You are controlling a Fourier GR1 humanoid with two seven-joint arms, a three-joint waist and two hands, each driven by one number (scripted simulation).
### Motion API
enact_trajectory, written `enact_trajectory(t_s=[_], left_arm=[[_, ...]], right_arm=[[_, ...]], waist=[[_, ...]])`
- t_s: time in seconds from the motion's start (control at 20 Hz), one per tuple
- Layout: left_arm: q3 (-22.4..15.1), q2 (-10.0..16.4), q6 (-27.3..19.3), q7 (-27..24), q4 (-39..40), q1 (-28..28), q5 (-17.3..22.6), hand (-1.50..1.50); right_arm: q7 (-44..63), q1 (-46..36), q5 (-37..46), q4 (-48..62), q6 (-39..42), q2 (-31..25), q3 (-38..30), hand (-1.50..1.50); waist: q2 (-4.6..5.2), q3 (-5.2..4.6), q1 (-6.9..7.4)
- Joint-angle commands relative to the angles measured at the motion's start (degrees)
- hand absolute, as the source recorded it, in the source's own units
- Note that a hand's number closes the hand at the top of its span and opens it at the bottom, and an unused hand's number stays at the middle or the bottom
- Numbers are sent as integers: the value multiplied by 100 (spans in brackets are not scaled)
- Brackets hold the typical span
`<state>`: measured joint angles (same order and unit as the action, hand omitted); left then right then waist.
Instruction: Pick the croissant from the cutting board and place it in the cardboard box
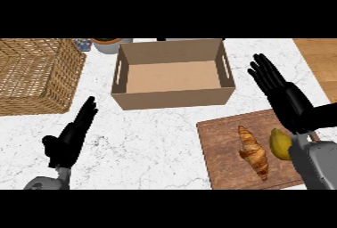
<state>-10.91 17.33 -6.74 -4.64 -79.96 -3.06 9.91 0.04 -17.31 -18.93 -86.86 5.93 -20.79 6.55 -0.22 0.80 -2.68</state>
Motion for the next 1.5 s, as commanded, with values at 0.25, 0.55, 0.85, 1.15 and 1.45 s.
enact_trajectory(t_s=[0.25,0.55,0.85,1.15,1.45], left_arm=[[371,595,-763,406,-238,-24,-857,0],[277,567,-742,738,-514,187,-845,0],[301,400,-730,769,-630,282,-1010,0],[338,397,-690,725,-426,195,-1017,0],[334,390,-643,1018,-636,148,-971,0]], right_arm=[[-998,-171,-191,-389,-290,340,-778,-150],[-1451,1103,1293,186,-2224,817,-805,-150],[-1649,1427,1926,111,-1269,-313,-699,-150],[-594,1660,2747,-439,-398,-1869,-372,-150],[711,1503,3116,-853,901,-2790,281,-150]], waist=[[5,-70,306],[11,-67,256],[19,-81,271],[12,-96,203],[18,-96,297]])
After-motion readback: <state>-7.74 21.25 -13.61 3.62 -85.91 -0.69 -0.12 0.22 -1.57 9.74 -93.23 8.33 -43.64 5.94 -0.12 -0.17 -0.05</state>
